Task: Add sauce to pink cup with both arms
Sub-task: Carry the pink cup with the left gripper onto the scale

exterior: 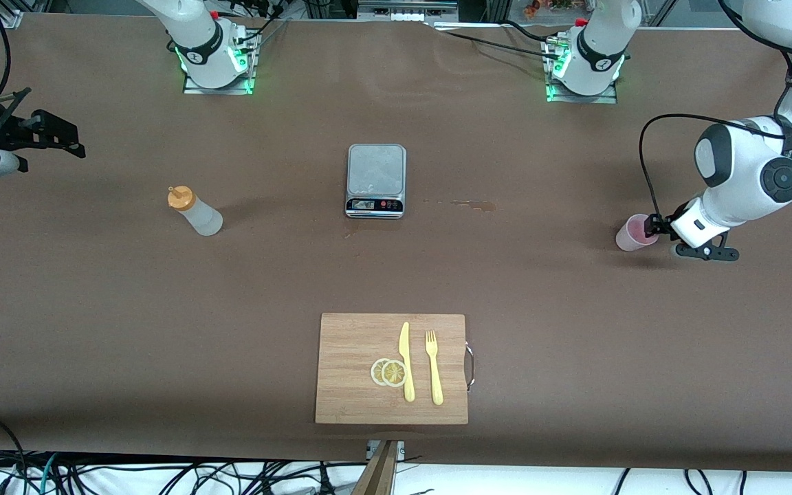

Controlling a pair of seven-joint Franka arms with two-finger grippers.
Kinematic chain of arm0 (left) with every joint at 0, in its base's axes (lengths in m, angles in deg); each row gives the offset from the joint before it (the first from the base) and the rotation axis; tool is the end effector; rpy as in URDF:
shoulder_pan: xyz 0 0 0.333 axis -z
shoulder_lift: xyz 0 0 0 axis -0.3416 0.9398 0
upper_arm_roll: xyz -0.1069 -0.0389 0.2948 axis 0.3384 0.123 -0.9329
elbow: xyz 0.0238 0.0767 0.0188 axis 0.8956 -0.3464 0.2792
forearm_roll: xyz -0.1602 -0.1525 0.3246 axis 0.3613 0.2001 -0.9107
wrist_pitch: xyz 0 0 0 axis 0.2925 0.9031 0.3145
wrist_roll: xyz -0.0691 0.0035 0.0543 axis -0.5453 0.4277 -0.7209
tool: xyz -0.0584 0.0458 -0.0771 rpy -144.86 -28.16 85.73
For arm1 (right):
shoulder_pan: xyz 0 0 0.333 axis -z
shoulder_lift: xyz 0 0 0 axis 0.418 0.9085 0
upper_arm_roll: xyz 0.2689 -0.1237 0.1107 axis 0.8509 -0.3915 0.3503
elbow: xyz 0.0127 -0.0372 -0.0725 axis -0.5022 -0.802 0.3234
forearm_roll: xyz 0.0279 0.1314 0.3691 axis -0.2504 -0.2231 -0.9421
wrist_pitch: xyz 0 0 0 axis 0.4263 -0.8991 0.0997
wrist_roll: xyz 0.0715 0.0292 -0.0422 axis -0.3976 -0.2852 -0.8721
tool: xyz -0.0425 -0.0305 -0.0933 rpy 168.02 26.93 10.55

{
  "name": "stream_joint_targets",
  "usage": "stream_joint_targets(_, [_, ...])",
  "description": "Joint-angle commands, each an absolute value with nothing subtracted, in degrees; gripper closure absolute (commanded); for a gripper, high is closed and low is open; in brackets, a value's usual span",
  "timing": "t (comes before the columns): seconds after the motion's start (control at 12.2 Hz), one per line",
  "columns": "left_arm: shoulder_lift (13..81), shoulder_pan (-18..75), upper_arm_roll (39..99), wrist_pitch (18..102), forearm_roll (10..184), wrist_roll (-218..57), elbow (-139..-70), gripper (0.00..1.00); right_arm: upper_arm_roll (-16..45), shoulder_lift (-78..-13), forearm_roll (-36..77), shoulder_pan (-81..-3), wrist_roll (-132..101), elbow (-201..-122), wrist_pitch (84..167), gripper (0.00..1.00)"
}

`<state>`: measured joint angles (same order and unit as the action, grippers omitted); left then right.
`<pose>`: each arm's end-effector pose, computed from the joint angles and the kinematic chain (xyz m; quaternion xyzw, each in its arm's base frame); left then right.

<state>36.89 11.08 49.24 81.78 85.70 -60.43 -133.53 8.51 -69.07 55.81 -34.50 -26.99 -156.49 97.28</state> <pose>0.5232 0.0973 0.2345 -0.9977 0.0426 0.0526 0.0047 0.5483 -0.0147 0.5872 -0.9901 -0.1269 0.0560 0.0222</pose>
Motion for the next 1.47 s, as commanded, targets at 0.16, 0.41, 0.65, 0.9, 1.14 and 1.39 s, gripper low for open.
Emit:
stream_joint_targets(0.16, [36.49, 11.63, 49.26, 81.63, 85.59, -64.3, -133.81, 1.0, 8.6, -69.23, 55.88, -34.38, -27.88, -156.5, 96.93, 0.0])
stream_joint_targets(0.41, [35.79, 12.24, 49.43, 80.14, 85.68, -64.92, -132.5, 1.0, 8.6, -69.14, 55.88, -34.38, -27.88, -156.5, 96.93, 0.0])
stream_joint_targets(0.65, [34.65, 18.63, 49.52, 71.2, 90.58, -67.54, -126.01, 1.0, 8.6, -69.32, 55.88, -34.38, -27.88, -156.41, 96.76, 0.0])
stream_joint_targets(0.9, [33.76, 29.78, 49.52, 63.47, 91.13, -78.24, -119.42, 1.0, 8.6, -69.23, 55.88, -34.38, -27.88, -156.41, 96.76, 0.0])
stream_joint_targets(1.14, [33.76, 41.9, 49.79, 59.23, 91.31, -90.28, -114.83, 1.0, 8.6, -69.32, 55.88, -34.38, -27.88, -156.41, 96.84, 0.0])
stream_joint_targets(1.39, [35.25, 52.64, 49.79, 58.78, 94.8, -97.6, -111.58, 1.0, 8.69, -69.06, 55.79, -34.46, -27.79, -156.5, 97.19, 0.0])
